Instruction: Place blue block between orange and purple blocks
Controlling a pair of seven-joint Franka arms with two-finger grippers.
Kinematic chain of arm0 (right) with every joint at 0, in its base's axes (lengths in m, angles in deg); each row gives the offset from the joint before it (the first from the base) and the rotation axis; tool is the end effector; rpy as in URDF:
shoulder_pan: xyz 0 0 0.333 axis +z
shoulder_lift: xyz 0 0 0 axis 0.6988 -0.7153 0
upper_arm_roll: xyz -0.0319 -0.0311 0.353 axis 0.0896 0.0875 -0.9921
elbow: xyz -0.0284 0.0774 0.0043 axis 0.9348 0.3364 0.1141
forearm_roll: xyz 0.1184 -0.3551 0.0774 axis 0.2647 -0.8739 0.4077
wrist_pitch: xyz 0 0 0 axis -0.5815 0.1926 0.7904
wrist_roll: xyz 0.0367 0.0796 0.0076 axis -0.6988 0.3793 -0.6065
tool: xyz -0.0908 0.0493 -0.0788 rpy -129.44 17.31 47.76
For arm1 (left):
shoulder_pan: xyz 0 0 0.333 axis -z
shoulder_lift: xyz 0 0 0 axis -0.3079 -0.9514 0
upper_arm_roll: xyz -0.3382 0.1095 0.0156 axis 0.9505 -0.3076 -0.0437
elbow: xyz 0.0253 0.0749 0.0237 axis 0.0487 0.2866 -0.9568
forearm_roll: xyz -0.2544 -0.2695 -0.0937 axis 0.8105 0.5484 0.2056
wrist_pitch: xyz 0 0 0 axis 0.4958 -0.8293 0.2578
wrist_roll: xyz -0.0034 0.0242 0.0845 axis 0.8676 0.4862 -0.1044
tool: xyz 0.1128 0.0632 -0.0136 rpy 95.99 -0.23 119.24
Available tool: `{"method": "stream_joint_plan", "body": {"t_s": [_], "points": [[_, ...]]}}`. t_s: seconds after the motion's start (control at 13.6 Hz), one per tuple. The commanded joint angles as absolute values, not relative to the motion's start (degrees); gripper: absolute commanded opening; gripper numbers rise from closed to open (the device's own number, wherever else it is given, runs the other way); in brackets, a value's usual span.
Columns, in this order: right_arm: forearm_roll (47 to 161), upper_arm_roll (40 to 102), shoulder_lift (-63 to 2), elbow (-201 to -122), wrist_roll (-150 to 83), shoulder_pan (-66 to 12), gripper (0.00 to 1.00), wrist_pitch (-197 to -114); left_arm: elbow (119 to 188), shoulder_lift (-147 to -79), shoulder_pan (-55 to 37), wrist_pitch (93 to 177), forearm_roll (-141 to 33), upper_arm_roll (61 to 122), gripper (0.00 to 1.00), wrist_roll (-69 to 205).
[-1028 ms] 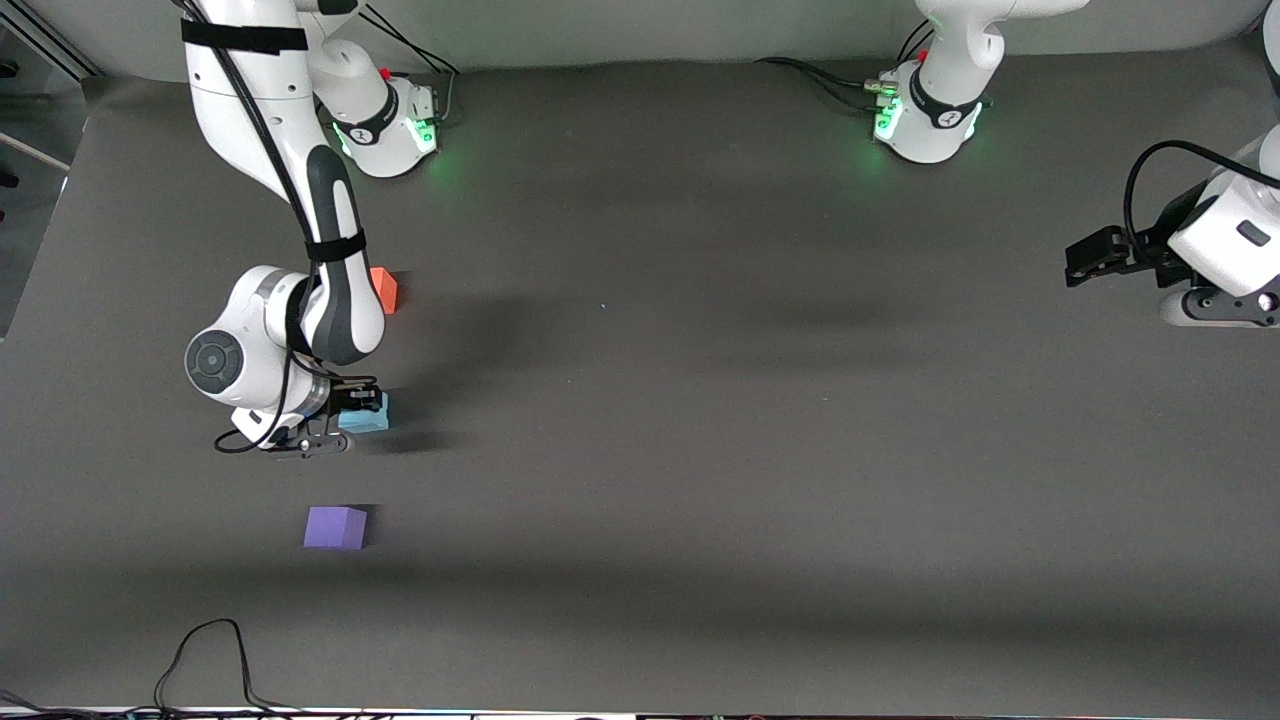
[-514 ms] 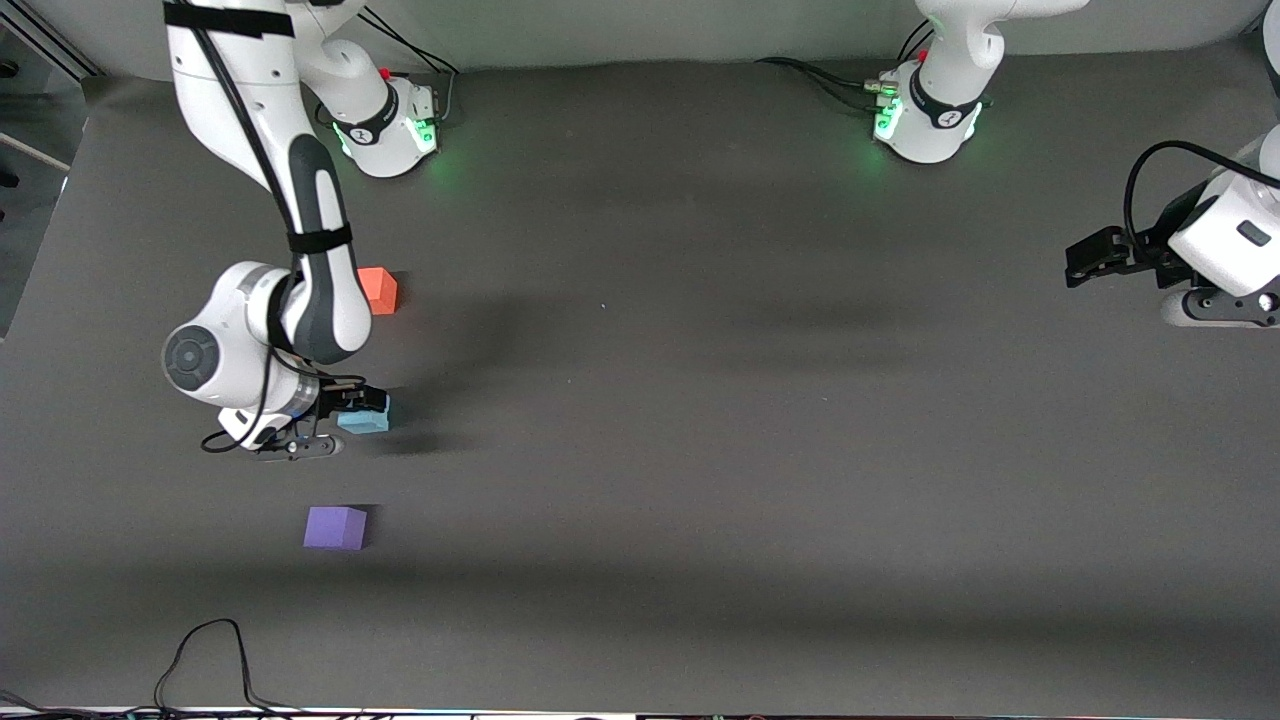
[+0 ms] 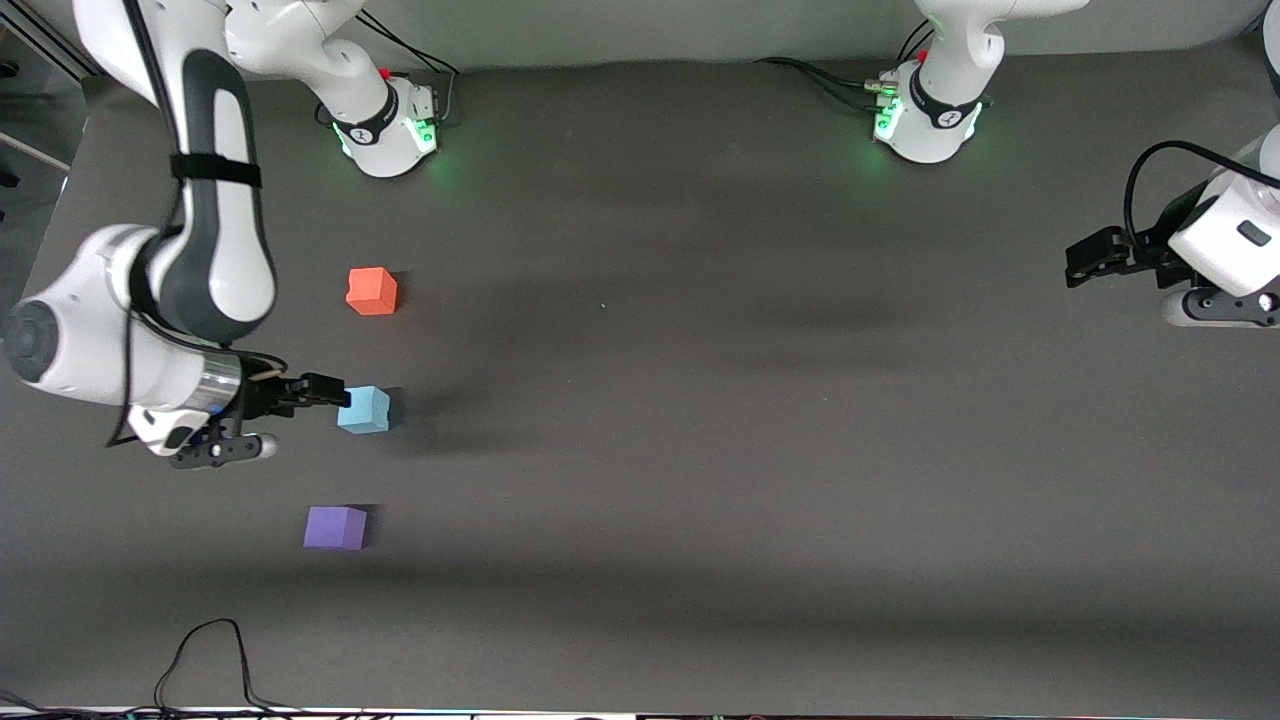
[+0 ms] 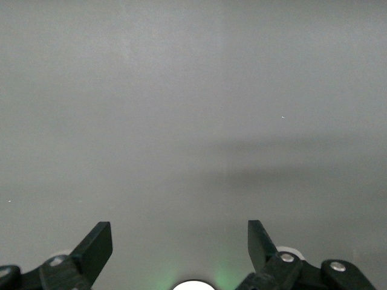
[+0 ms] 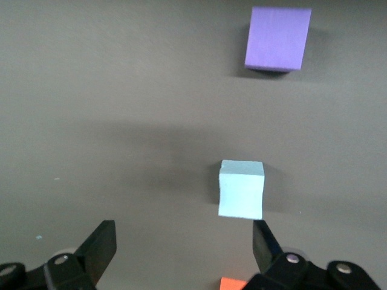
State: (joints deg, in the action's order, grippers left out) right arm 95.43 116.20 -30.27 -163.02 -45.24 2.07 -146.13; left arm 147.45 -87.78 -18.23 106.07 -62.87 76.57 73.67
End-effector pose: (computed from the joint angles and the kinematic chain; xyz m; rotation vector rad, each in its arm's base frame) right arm 0.6180 0.0578 0.4185 -2.9600 -0.1038 0.1550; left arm 0.5345 -0.0271 0.6050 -3.1277 0.0524 0.1775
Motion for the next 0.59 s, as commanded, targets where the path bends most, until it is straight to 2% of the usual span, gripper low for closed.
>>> {"method": "stream_joint_plan", "body": {"t_s": [0.0, 0.29, 0.51], "points": [[87.38, 110.76, -27.08, -153.61, -32.45, 1.12, 1.0, -137.36, 146.81, -87.93, -17.67, 106.11, -62.34, 76.18, 1.0, 72.99], [78.49, 92.75, -18.03, -151.91, -27.31, -12.3, 1.0, -134.26, 146.81, -87.93, -17.67, 106.2, -62.34, 76.18, 1.0, 72.99], [76.63, 84.12, -11.27, -155.23, -27.48, -22.59, 1.0, -131.09, 146.81, -87.93, -17.67, 106.2, -62.34, 76.18, 1.0, 72.99]]}}
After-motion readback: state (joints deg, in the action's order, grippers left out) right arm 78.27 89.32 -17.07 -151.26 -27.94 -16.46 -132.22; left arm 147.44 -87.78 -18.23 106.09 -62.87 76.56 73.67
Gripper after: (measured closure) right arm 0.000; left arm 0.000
